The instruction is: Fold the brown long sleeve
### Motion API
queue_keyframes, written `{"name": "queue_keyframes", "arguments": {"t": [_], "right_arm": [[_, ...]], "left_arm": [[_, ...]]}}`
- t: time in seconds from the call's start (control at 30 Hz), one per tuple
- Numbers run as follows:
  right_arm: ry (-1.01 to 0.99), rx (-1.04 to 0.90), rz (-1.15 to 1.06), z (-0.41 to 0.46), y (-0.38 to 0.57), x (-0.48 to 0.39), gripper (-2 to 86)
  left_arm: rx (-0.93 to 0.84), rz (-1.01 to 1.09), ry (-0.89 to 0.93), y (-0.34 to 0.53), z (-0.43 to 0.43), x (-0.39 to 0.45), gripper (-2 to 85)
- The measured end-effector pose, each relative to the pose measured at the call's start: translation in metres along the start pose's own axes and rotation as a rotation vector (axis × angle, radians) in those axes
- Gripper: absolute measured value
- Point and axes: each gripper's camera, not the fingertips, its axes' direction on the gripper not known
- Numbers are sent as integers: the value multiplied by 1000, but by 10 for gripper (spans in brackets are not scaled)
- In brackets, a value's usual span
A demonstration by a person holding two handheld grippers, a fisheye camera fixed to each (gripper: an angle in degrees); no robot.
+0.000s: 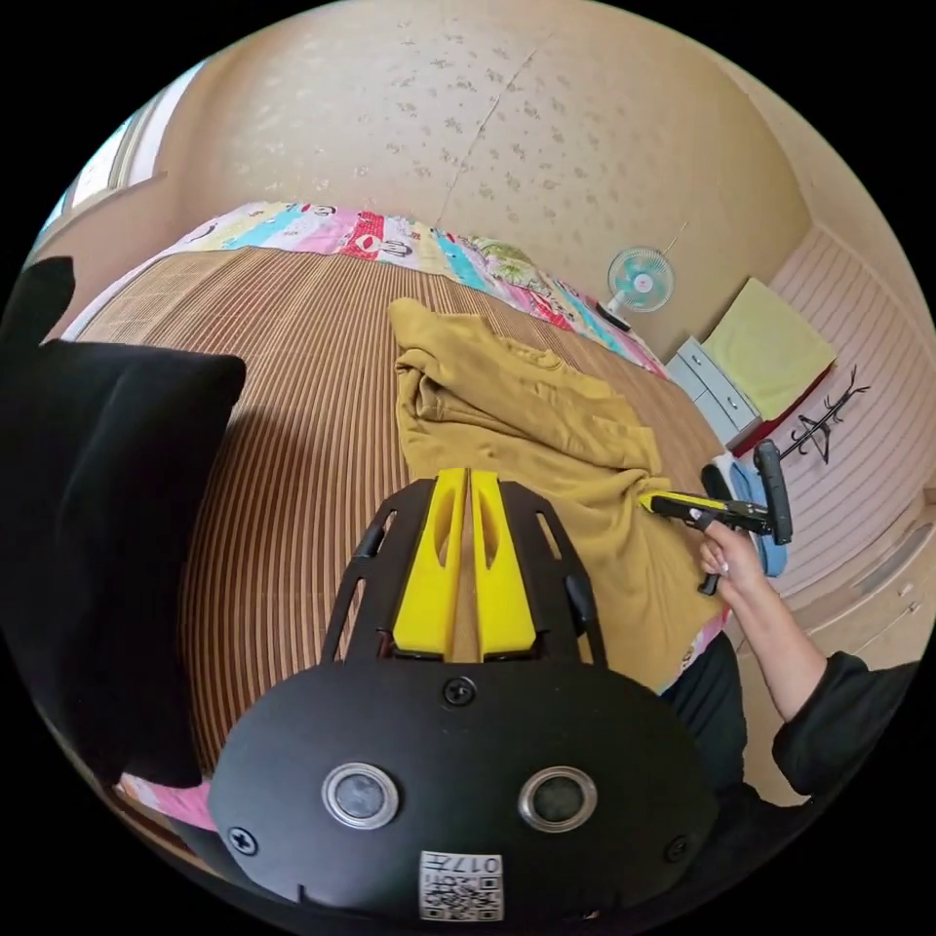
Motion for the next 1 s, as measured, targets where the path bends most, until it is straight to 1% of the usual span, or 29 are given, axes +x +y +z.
{"name": "queue_keyframes", "arguments": {"t": [0.07, 0.13, 0.2, 0.27, 0.33, 0.4, 0.43, 0.47, 0.5, 0.57, 0.7, 0.73, 0.8, 0.87, 0.9, 0.93, 0.97, 1.0], "right_arm": [[-157, 148, 28, -43, 47, 19, 9], [-226, 186, 67, -68, 83, 35, 12], [-226, 221, 96, -89, 115, 49, 17], [-177, 238, 126, -107, 149, 67, 24], [-183, 204, 189, -115, 165, 87, 30], [-269, 231, 263, -126, 180, 111, 35], [-351, 263, 321, -135, 190, 130, 41], [-415, 281, 378, -142, 199, 148, 48], [-434, 283, 402, -144, 202, 156, 52], [-464, 262, 459, -152, 213, 179, 74], [-467, 153, 510, -150, 218, 197, 91], [-498, 121, 522, -150, 218, 200, 88], [-581, 89, 552, -149, 220, 203, 81], [-722, -36, 660, -140, 228, 214, 61], [-770, -64, 682, -138, 231, 217, 56], [-868, -63, 697, -141, 237, 223, 46], [-972, 17, 694, -153, 245, 229, 41], [-1028, 65, 691, -160, 249, 233, 38]], "left_arm": [[-27, -7, 27, 43, -30, -10, 36], [-68, -1, 22, 73, -45, -13, 59], [-126, -5, 30, 100, -52, -16, 69], [-162, -81, 80, 128, -57, -29, 84], [-121, -149, 134, 141, -65, -41, 83], [-167, -215, 196, 146, -61, -54, 58], [-190, -238, 245, 148, -63, -61, 54], [-181, -232, 288, 151, -71, -68, 51], [-166, -224, 310, 152, -78, -71, 50], [-124, -219, 371, 155, -102, -85, 48], [-119, -267, 375, 158, -124, -108, 48], [-113, -278, 382, 158, -130, -114, 48], [-98, -298, 407, 157, -139, -124, 48], [-71, -316, 455, 155, -153, -137, 48], [-61, -318, 473, 154, -158, -140, 47], [-34, -314, 529, 151, -168, -146, 47], [-18, -309, 614, 148, -175, -153, 45], [-20, -310, 670, 146, -178, -156, 45]]}}
